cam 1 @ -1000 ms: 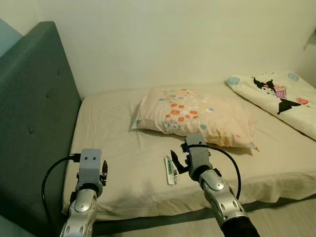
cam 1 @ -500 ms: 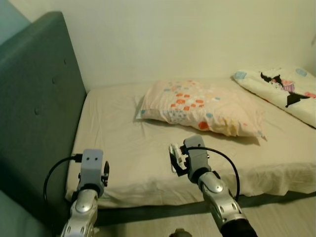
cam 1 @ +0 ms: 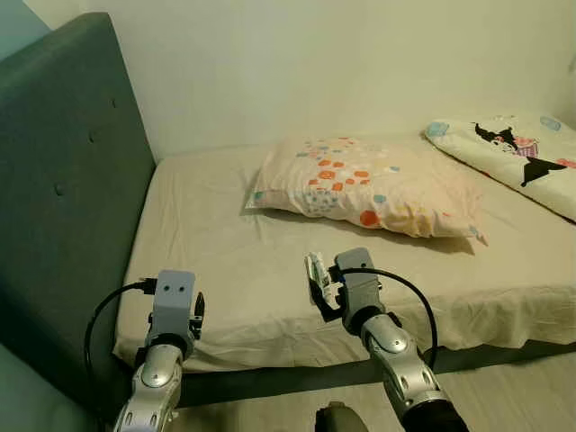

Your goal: Clean up the room

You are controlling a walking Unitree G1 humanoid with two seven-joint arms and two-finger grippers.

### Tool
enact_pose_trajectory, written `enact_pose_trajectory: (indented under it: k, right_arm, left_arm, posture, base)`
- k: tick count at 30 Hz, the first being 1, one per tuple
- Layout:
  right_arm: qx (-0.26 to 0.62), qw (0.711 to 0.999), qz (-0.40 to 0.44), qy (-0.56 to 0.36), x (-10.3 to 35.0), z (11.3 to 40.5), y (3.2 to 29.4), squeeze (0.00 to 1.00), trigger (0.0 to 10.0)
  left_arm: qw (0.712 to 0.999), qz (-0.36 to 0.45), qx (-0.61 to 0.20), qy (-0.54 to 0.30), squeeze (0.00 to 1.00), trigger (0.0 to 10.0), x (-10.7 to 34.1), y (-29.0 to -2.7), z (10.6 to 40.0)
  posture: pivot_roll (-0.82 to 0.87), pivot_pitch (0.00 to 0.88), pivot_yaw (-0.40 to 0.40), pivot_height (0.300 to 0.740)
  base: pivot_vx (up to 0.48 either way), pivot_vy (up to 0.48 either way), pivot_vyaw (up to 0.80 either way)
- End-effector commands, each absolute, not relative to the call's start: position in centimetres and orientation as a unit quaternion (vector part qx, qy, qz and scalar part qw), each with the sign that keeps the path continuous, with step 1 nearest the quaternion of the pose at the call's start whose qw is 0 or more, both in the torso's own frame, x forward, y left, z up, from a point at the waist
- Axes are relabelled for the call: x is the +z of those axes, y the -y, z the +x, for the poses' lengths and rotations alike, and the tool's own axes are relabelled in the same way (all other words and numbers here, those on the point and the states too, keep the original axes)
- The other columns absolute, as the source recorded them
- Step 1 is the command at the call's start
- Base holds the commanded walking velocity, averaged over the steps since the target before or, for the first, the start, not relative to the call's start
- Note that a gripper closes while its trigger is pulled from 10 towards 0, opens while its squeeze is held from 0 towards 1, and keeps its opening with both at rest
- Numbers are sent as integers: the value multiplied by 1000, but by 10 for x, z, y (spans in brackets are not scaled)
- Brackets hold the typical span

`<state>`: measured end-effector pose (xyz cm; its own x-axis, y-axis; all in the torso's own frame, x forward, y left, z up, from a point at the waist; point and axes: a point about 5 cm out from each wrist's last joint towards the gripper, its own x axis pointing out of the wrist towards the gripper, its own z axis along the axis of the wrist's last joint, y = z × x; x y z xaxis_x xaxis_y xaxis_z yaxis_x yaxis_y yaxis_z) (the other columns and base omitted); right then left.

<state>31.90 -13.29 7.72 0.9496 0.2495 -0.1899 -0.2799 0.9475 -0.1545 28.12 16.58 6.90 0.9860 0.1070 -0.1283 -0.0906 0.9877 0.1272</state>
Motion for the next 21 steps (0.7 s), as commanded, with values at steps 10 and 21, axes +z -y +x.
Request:
enact_pose_trajectory:
  k: [10, 21]
  right_arm:
    - [129, 985, -75, -91, 71, 314, 131, 0, 10000]
    - [120, 988, -66, -77, 84, 331, 129, 0, 10000]
  left_arm:
    - [993, 74, 47, -78, 0, 10000, 67, -170, 277]
    - [992, 82, 53, -78, 0, 10000, 70, -178, 276]
  posture:
    - [-30, 110, 26, 606]
    - [-20, 141, 26, 597]
  base:
    - [0, 0, 0]
    - [0, 0, 0]
